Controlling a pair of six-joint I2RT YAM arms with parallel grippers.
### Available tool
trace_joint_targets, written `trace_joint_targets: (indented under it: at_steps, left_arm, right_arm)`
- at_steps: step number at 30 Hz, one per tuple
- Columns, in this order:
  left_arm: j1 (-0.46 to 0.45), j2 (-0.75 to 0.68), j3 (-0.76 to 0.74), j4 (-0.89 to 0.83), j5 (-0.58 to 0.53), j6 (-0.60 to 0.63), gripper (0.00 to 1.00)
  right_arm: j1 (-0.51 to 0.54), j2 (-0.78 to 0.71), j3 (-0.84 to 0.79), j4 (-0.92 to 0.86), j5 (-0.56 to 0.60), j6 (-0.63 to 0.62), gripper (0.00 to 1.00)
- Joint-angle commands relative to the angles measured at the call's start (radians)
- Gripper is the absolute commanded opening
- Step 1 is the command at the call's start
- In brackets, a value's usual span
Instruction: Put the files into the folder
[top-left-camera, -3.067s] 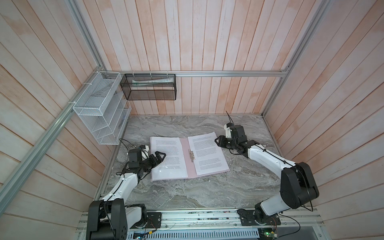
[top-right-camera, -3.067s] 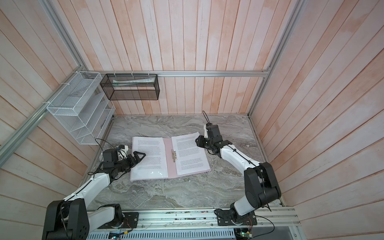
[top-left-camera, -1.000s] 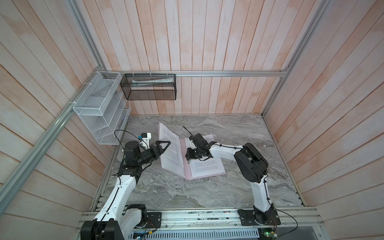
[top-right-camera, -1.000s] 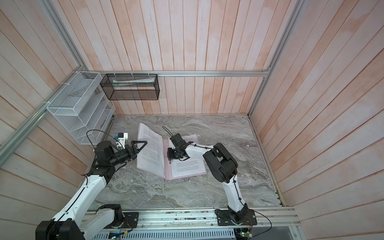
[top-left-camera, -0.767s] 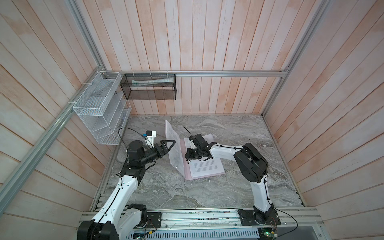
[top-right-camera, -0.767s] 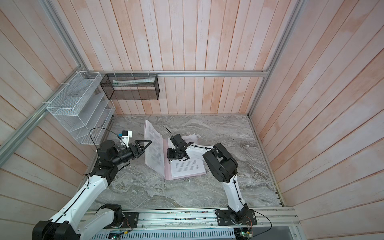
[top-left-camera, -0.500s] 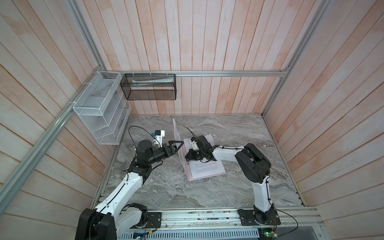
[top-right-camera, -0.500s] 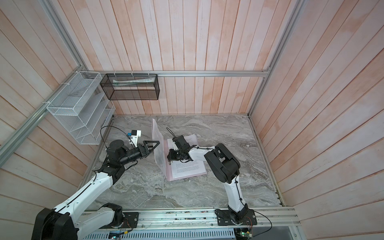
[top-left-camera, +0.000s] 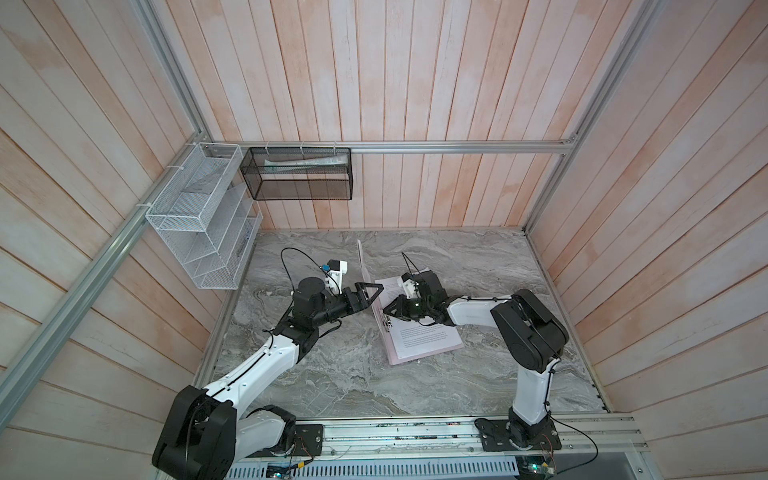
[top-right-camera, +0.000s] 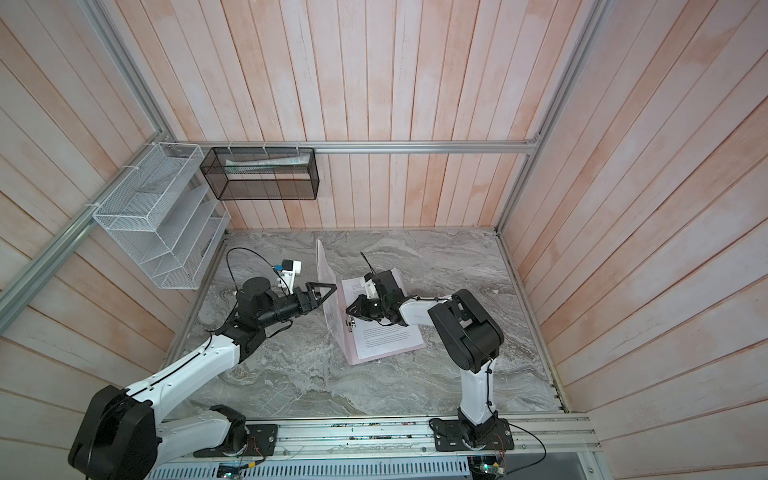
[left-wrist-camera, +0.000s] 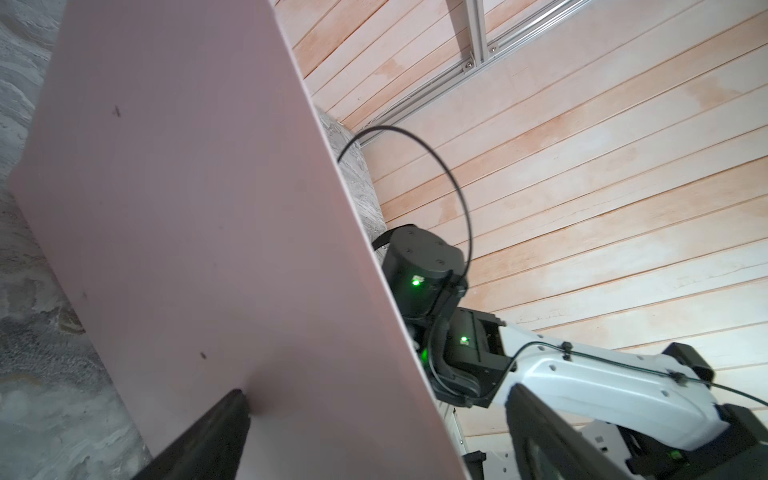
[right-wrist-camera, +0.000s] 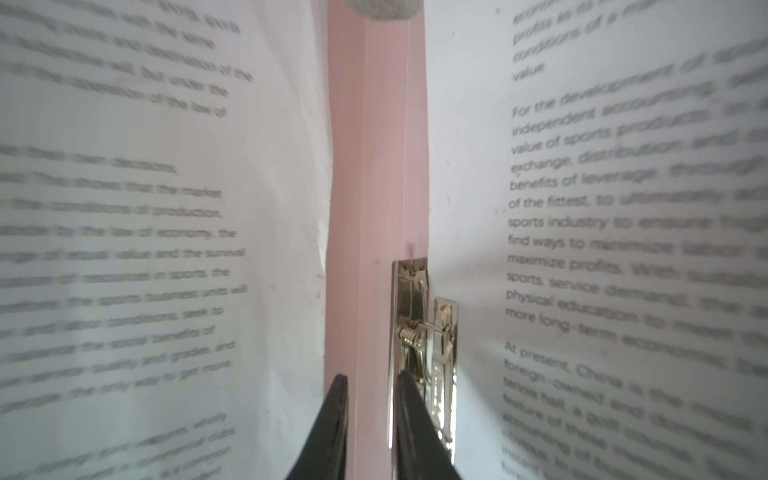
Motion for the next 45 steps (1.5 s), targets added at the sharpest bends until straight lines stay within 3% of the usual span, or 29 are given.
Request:
trace_joint_targets:
  at_steps: [1,12,17,24,38,45]
  left_arm:
    - [-0.018,0.021,0.041,0.004,-0.034,0.038,0.98]
    - [-0.097,0.124,0.106,-0.006,-0.073,0.079,0.98]
    - [-0.125,0.200,0.142,-0.002,-0.075,0.086,0.98]
    - [-0.200,0.319,0.228,-0.005,-0.103,0.091,0.99]
    - [-0.348,0.429,0.357,0.018,-0.167,0.011,1.00]
    - [-0.423,0.415,0.307,0.050,-0.175,-0.016,1.00]
  right_arm:
    - [-0.030,-0.061,-0.028,0.039,-0.026,0.013,0.21]
    - [-0.221,-0.292,-0.261,0.063,0.033,0.027,0.24]
    - [-0.339,-0.401,-0.325,-0.012,0.068,-0.021,0.24]
    - [-0.482,-0.433,-0.371,-0.079,0.057,-0.083,0.30]
    - [-0.537,-0.377,-0.454,-0.031,0.074,-0.072,0.36]
    - [-0.578,-0.538,-0.598,-0.063,0.102,-0.011,0.37]
